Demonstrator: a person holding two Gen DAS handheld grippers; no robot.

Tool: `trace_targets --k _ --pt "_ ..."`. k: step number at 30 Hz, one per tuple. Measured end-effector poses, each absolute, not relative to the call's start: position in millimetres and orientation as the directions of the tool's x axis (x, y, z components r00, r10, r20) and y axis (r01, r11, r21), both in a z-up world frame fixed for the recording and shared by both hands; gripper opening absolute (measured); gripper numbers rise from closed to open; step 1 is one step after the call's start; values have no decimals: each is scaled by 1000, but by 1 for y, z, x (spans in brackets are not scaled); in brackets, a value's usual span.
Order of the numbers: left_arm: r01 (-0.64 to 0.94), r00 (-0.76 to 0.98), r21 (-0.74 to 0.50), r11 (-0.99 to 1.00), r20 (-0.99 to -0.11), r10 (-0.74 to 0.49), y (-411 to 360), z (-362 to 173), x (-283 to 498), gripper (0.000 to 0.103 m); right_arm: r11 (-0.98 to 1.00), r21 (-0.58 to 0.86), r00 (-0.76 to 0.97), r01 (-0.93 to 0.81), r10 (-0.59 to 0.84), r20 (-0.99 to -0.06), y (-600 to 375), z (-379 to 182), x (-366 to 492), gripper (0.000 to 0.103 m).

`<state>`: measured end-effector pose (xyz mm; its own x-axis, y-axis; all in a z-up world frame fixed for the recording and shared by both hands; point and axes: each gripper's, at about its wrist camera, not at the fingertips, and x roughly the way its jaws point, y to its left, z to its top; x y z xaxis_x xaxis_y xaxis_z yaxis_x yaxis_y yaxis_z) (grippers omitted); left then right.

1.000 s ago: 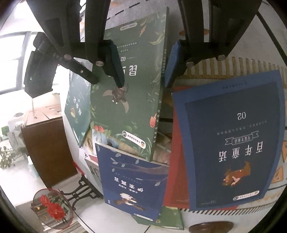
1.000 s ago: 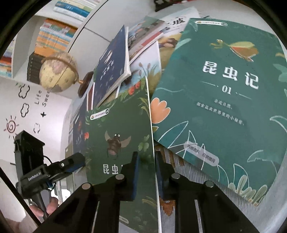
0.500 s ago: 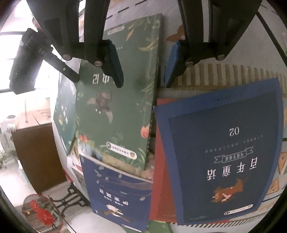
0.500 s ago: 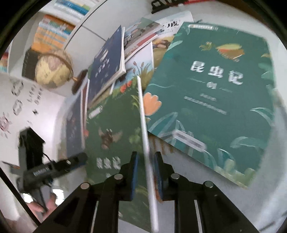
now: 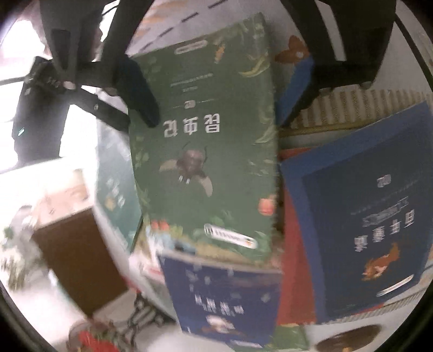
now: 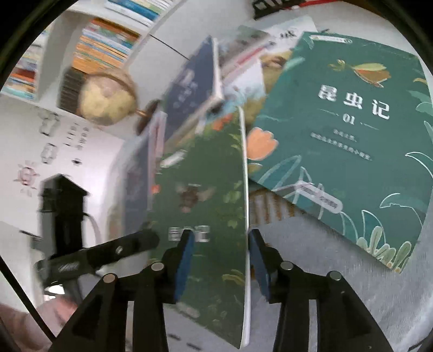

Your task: Organize books

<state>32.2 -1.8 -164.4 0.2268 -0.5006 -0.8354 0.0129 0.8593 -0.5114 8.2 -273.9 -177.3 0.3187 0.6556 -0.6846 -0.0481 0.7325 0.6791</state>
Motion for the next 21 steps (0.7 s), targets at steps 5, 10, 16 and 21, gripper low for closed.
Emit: trace_targets --k 5,10,16,21 --pt "39 229 -493 869 -842 -488 7 -158 24 63 654 753 294 -69 735 -611 -273 -170 6 12" --pt "12 239 -457 889 -862 -447 12 -167 19 42 690 720 234 -72 713 -660 -250 -183 11 10" --pt "-24 254 -577 816 -793 -553 23 -163 19 38 730 682 235 -47 671 -703 -245 -189 13 6" --pt "33 219 -562 826 -803 -555 1 -166 22 37 739 673 225 22 652 -724 -251 -201 13 8"
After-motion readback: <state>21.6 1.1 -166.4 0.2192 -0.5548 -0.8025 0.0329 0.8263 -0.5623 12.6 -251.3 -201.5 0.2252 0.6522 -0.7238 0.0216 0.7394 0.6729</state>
